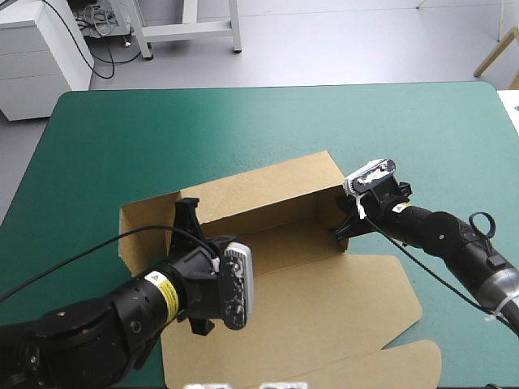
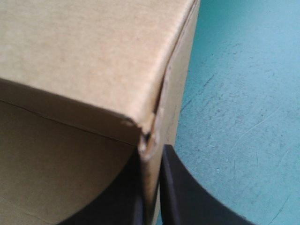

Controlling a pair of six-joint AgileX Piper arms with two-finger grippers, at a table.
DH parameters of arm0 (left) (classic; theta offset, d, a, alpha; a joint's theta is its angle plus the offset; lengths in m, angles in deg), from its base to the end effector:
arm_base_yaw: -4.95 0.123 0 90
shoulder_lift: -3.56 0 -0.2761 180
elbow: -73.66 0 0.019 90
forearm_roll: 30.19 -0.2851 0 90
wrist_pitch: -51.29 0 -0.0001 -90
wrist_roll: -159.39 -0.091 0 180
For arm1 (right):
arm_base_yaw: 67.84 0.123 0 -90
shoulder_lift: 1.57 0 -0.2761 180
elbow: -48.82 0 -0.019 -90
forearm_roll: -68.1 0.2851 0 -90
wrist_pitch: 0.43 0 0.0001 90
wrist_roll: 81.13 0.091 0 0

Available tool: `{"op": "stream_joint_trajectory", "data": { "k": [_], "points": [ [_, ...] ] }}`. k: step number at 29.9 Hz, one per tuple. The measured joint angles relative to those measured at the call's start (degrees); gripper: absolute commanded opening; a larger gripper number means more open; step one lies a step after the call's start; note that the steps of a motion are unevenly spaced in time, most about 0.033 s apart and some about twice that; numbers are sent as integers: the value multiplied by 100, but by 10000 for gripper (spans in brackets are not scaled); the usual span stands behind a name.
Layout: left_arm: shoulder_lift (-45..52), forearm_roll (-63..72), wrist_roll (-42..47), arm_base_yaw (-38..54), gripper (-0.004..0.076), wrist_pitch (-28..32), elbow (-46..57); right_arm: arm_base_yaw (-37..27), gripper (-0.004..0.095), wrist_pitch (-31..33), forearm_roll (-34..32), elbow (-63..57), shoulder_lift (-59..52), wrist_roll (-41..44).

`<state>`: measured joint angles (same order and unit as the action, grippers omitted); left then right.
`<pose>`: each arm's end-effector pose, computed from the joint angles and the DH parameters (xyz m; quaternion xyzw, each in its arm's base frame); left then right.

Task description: Fold the box

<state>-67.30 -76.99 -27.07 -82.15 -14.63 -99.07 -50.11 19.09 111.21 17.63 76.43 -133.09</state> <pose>0.0723 -0.2292 0.4130 0.6651 0.5670 0.1178 0.4715 0.2715 0.1087 0.2681 -0.2665 0.8361 0.1305 0.4614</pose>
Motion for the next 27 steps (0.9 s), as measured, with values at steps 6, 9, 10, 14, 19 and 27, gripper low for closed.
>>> {"op": "stream_joint_trajectory", "data": {
  "k": [6,9,10,14,19,27],
  "points": [
    [0,693,-494,1226,15,-219,-723,0,-18,0,0,0,0,0],
    [0,1010,-703,2108,15,-150,-900,0,-18,0,0,0,0,0],
    [0,1103,-737,2433,15,-127,-917,0,-18,0,0,0,0,0],
    [0,1513,-830,3710,15,-49,-929,0,-18,0,0,0,0,1],
    [0,2781,-1217,5187,15,-17,-929,0,-19,0,-5,0,0,1],
    [11,3932,-1427,7057,15,-17,-929,0,-19,-2,-22,0,0,13]
  ]
}}
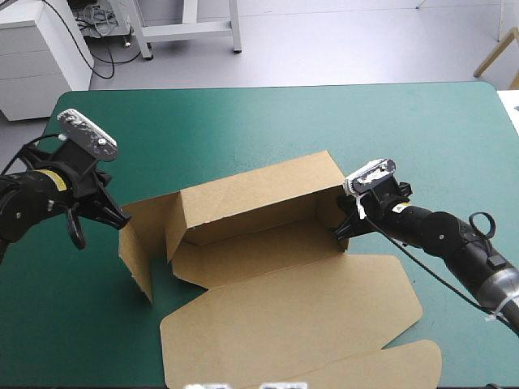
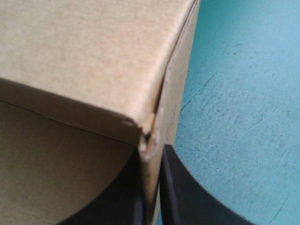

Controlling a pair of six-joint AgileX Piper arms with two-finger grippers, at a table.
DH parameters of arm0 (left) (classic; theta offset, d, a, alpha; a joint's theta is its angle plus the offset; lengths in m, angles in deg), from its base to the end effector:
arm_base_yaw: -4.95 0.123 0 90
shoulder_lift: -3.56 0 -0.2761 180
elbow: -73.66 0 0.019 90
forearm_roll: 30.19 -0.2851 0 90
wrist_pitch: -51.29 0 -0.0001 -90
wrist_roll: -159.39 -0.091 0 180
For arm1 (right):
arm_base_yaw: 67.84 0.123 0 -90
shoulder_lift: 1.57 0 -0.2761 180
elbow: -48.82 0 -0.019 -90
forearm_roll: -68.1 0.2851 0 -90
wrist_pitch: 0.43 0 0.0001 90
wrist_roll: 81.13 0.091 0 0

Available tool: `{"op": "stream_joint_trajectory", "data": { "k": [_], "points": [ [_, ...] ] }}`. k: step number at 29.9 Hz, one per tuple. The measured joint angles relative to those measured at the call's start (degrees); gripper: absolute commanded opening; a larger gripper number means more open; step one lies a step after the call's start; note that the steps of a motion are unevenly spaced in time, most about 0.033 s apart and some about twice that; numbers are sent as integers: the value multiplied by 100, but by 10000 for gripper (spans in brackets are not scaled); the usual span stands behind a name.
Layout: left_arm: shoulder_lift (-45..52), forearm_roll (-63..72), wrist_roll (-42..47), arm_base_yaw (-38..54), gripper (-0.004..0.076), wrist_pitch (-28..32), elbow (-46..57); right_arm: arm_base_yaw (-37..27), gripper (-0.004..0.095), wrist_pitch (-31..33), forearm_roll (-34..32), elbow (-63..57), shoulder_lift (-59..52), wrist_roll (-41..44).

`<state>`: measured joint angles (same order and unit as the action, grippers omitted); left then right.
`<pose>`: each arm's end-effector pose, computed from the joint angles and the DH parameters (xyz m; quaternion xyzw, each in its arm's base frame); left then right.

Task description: Fold the box

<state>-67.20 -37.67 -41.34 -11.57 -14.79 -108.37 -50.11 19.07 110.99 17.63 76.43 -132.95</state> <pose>0.2255 -0.0556 0.4413 0.2957 0.8725 0.0793 0.3807 0.2716 0.1086 0.2680 -0.2668 0.8362 0.1297 0.4613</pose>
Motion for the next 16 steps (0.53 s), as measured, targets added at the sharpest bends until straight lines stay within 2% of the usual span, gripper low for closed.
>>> {"op": "stream_joint_trajectory", "data": {
  "k": [9,16],
  "points": [
    [81,1151,221,1575,13,118,0,0,-18,-5,-35,0,0,6],
    [86,1444,263,1781,13,126,44,0,-18,-21,-96,32,0,325]
  ]
}}
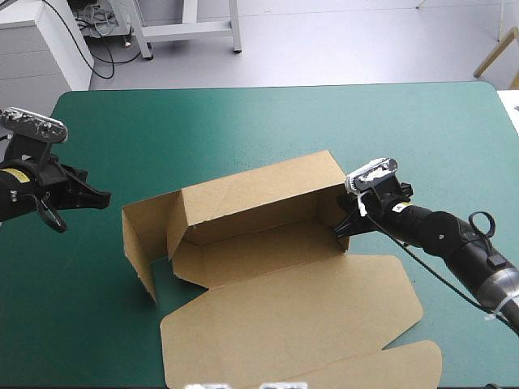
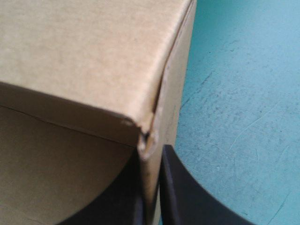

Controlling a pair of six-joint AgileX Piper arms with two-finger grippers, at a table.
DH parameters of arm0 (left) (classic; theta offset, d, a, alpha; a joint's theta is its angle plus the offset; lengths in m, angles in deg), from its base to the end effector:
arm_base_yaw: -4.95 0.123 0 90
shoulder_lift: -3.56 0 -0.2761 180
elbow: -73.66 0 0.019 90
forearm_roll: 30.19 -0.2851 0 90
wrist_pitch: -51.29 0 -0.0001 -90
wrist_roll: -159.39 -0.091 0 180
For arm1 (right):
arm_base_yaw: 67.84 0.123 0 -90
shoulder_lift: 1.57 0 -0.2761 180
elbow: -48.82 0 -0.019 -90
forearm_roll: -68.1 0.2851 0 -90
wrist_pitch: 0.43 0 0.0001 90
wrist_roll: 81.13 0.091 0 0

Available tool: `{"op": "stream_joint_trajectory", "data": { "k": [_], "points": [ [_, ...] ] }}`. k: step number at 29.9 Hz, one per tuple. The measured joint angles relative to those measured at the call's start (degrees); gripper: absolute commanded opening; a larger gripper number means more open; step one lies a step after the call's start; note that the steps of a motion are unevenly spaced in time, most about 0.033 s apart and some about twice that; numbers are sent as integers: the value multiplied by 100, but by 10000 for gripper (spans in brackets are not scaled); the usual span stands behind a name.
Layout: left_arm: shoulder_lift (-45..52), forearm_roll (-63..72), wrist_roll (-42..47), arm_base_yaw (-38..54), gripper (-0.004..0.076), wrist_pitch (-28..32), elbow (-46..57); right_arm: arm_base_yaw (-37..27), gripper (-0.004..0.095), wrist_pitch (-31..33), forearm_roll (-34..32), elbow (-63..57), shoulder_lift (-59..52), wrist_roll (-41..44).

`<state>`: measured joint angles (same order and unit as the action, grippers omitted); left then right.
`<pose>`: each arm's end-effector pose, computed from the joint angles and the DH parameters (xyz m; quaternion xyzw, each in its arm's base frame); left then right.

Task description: Fold the box

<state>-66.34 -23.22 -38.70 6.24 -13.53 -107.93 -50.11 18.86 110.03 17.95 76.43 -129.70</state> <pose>0.2293 -0.0048 0.4436 0.1320 0.9063 0.0069 0.4015 0.2725 0.1083 0.2698 -0.2482 0.8410 0.1363 0.4610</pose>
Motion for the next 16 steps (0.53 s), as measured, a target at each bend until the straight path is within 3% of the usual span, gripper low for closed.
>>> {"op": "stream_joint_trajectory", "data": {
  "k": [8,16],
  "points": [
    [104,0,0,6,10,29,7,0,-18,610,-695,732,0,1061],
    [110,-71,0,6,10,85,7,0,-18,2443,-3015,2281,0,3442]
  ]
}}
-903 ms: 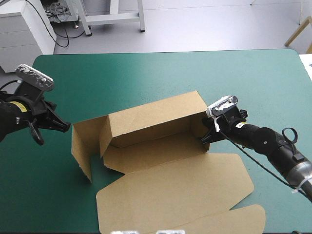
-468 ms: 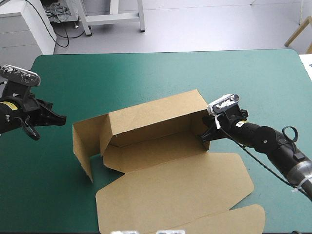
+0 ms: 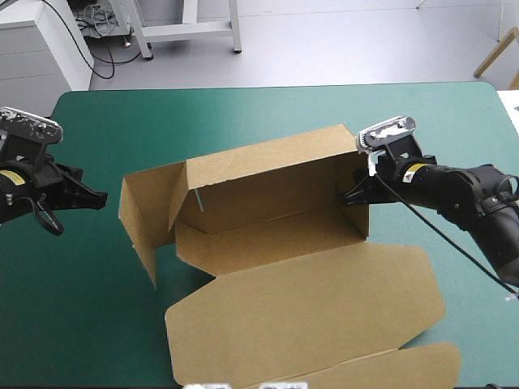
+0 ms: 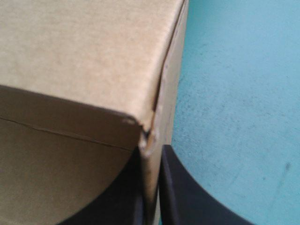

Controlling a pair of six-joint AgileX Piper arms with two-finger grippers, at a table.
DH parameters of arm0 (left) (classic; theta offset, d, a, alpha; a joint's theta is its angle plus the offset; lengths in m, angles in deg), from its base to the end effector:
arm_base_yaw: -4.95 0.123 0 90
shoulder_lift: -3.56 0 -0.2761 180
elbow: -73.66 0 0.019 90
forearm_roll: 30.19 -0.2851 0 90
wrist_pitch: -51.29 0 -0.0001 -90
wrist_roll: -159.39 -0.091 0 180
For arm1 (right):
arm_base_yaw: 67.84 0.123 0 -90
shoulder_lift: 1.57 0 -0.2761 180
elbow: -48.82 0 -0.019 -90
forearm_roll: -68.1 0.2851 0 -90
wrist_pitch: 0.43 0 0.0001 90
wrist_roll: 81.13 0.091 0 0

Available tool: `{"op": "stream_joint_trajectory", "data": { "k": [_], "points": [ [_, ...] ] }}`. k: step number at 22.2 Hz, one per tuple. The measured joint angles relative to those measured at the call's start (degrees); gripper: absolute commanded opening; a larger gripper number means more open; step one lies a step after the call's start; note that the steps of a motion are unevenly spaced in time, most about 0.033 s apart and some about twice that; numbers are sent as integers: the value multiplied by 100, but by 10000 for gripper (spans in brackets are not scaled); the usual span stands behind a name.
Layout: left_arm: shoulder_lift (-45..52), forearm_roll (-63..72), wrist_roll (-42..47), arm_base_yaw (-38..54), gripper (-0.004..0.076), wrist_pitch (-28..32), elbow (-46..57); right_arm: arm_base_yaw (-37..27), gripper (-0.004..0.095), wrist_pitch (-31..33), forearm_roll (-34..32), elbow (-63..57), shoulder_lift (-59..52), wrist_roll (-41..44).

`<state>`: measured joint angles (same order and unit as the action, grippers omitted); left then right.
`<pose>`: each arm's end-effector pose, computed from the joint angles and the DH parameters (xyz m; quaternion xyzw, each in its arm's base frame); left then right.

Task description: Fold the box

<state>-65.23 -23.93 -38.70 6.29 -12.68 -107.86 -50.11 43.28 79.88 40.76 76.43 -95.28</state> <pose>0.2240 -0.0037 0.4485 0.1309 0.9000 0.0158 0.4155 0.2776 0.1022 0.3746 -0.2117 0.8762 0.1088 0.4190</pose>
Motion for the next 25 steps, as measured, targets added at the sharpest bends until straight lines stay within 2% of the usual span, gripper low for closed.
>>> {"op": "stream_joint_trajectory", "data": {
  "k": [4,11,17,21,25],
  "points": [
    [0,-17,0,0,10,4,0,0,-18,946,-381,616,0,424],
    [0,-17,0,0,10,22,0,0,-19,2143,-646,1180,442,829],
    [0,-17,0,0,10,23,0,0,-19,2070,-696,1228,1817,942],
    [0,-17,0,0,10,23,0,-7,-19,2360,-687,1713,2347,1008],
    [0,-17,0,0,7,23,0,-38,-19,1810,-682,2173,2830,1031]
  ]
}}
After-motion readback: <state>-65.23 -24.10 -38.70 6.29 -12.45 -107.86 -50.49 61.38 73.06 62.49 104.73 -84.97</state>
